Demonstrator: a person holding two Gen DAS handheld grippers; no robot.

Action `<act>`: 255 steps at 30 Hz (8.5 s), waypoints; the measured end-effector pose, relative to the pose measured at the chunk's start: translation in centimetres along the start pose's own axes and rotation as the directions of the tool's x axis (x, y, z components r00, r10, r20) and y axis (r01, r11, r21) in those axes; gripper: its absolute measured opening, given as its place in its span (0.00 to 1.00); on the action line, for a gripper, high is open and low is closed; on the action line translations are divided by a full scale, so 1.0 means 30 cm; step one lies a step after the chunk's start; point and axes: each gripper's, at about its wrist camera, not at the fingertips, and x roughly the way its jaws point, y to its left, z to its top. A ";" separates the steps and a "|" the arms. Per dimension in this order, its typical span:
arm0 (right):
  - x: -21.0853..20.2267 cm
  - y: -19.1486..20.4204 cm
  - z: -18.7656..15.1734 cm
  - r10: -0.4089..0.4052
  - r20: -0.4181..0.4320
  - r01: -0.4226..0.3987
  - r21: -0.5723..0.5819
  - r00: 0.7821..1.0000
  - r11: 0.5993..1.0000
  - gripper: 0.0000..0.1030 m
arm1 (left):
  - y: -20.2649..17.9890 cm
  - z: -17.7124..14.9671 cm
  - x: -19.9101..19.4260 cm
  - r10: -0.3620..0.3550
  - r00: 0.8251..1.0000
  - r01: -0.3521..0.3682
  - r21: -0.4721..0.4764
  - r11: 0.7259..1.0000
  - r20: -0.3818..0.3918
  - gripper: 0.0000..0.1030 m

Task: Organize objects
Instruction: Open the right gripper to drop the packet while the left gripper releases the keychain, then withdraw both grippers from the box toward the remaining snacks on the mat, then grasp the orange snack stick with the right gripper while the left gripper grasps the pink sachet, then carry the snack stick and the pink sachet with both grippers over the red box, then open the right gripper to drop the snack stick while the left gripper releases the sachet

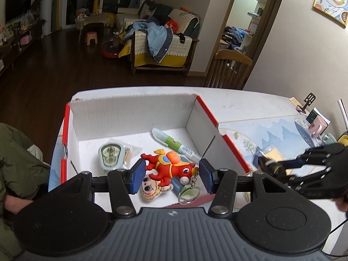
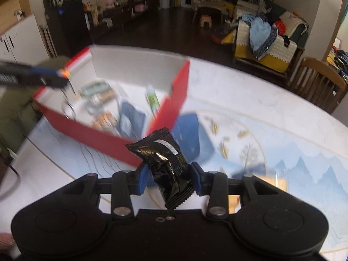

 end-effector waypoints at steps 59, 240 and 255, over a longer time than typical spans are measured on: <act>0.319 0.183 0.325 0.090 -0.055 -0.089 0.029 0.994 0.996 0.57 | 0.093 -0.010 0.309 0.068 0.978 -0.047 0.110 0.993 -0.195 0.61; 0.127 0.217 0.250 0.057 -0.007 -0.056 0.056 0.998 0.997 0.20 | 0.027 0.014 0.116 0.104 0.994 -0.095 0.200 0.975 -0.033 0.49; 0.393 0.213 0.277 -0.086 -0.112 0.087 0.003 0.990 0.996 0.20 | 0.069 0.098 0.369 0.175 0.976 -0.135 0.267 0.954 -0.131 0.49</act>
